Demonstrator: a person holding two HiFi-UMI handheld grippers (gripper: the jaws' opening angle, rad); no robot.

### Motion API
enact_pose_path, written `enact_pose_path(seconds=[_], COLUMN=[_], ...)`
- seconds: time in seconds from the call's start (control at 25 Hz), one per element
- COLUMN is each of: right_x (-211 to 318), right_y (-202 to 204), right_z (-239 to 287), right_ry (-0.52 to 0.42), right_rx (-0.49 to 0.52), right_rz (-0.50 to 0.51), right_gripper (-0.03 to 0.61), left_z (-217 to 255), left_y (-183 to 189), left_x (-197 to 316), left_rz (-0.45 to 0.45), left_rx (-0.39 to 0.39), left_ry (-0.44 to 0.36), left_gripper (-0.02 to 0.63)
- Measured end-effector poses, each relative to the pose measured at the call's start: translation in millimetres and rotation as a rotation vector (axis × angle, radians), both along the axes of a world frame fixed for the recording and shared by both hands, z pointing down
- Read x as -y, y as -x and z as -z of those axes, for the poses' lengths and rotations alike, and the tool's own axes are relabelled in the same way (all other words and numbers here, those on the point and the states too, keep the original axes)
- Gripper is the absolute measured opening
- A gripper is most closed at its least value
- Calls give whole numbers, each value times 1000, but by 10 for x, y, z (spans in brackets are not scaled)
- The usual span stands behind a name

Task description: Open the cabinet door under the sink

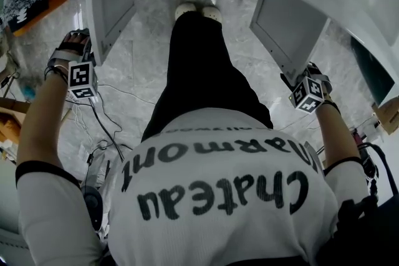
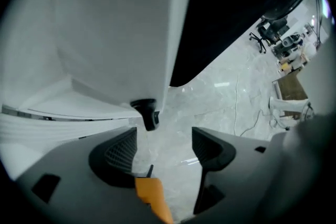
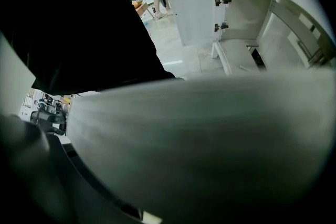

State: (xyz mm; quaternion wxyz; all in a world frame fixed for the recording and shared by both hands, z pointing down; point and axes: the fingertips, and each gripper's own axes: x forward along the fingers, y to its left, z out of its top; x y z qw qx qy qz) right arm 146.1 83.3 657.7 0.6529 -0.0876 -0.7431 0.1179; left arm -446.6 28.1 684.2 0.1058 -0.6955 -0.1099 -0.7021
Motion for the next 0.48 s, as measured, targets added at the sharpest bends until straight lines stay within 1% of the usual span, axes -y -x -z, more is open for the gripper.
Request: enact_pose_path(seconds=[0.08, 0.16, 0.24, 0.32, 0.36, 0.4, 0.44, 0.48], right_x=[-1, -9, -13, 30, 92, 172, 246, 293], right_y=[5, 0, -7, -17, -24, -27, -27, -24], right_z=[3, 8, 6, -12, -26, -40, -49, -55], right_ry=[-2, -8, -23, -55, -79, -104, -122, -132], right_rx=[1, 1, 1, -8, -17, -26, -29, -27], right_rz=[6, 12, 20, 1, -31, -70, -95, -93], right_gripper=[192, 192, 192, 192, 253, 284, 284, 293], left_z=[-5, -5, 0, 2, 2, 1, 1, 2], left_y=[-31, -36, -23, -19, -20, -21, -24, -26], left_x=[21, 46, 60, 65, 66, 64, 59, 54], left_rz=[45, 74, 85, 86, 86, 85, 85, 87], left_rx=[-10, -13, -9, -9, -10, -10, -10, -9], left_ry=[-11, -27, -34, -33, -32, -29, -26, -24], left_gripper=[318, 319, 319, 319, 319, 319, 319, 319])
